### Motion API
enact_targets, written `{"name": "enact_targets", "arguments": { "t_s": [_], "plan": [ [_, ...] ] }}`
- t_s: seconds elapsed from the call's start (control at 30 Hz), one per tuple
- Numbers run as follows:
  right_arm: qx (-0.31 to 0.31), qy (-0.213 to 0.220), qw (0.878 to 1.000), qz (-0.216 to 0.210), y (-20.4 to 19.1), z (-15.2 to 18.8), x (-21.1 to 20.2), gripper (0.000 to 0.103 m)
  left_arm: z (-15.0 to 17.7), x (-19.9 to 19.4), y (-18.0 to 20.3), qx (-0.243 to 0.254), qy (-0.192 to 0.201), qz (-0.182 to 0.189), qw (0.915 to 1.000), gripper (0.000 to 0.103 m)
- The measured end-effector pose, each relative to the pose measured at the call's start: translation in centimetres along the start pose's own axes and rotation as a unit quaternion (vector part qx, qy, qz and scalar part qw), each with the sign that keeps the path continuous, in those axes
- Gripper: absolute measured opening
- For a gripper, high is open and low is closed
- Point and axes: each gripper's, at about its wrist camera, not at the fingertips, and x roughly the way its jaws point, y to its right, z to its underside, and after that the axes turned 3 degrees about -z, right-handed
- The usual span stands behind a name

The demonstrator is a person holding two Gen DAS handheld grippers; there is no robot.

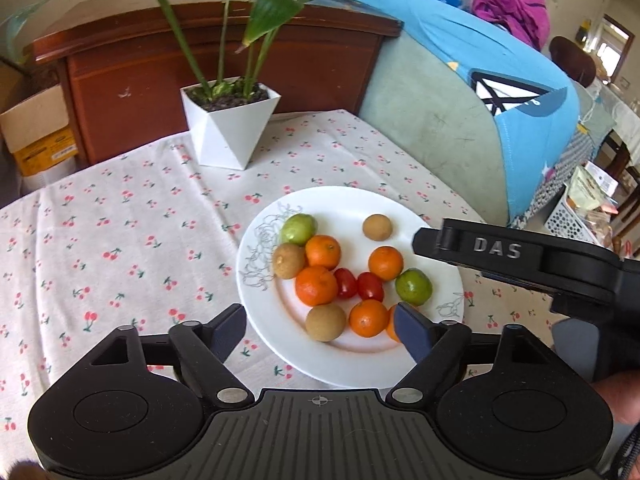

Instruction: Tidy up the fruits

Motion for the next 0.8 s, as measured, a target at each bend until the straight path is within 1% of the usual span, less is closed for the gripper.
{"name": "enact_targets", "arguments": {
  "t_s": [0.1,0.2,0.3,0.37,0.47,0.57,0.67,0.8],
  "plan": [
    [0.001,0.0,1.0,0.007,-0.3,0.3,-0.6,0.078,0.0,-0.4,-0.2,0.002,0.003,-0.014,0.9999,0.085],
    [-0.009,-0.005,1.0,0.016,-0.8,0.6,-0.9,0.08,-0.1,-0.7,-0.4,-0.004,0.002,-0.023,0.9997,0.09],
    [-0.015,-0.002,1.0,0.027,-1.1,0.7,-1.4,0.081,-0.1,-0.9,-0.5,-0.003,0.002,-0.033,0.9994,0.091],
    [-0.015,-0.001,0.999,0.033,-1.2,0.7,-1.9,0.086,-0.1,-1.0,-0.6,-0.002,-0.001,-0.041,0.9992,0.092],
    [-0.014,0.002,0.999,0.047,-1.3,0.9,-2.6,0.089,-0.2,-1.1,-0.7,-0.004,-0.003,-0.05,0.9987,0.093],
    [-0.013,-0.004,0.998,0.054,-1.4,1.1,-2.9,0.093,-0.2,-1.2,-0.8,-0.001,-0.002,-0.059,0.9983,0.095],
    [-0.013,-0.011,0.998,0.063,-1.5,1.6,-3.3,0.094,-0.2,-1.3,-0.8,0.004,-0.004,-0.071,0.9975,0.096],
    [-0.004,-0.013,0.998,0.062,-1.3,2.0,-3.8,0.094,-0.1,-1.4,-0.6,0.011,-0.002,-0.084,0.9964,0.096]
  ]
}}
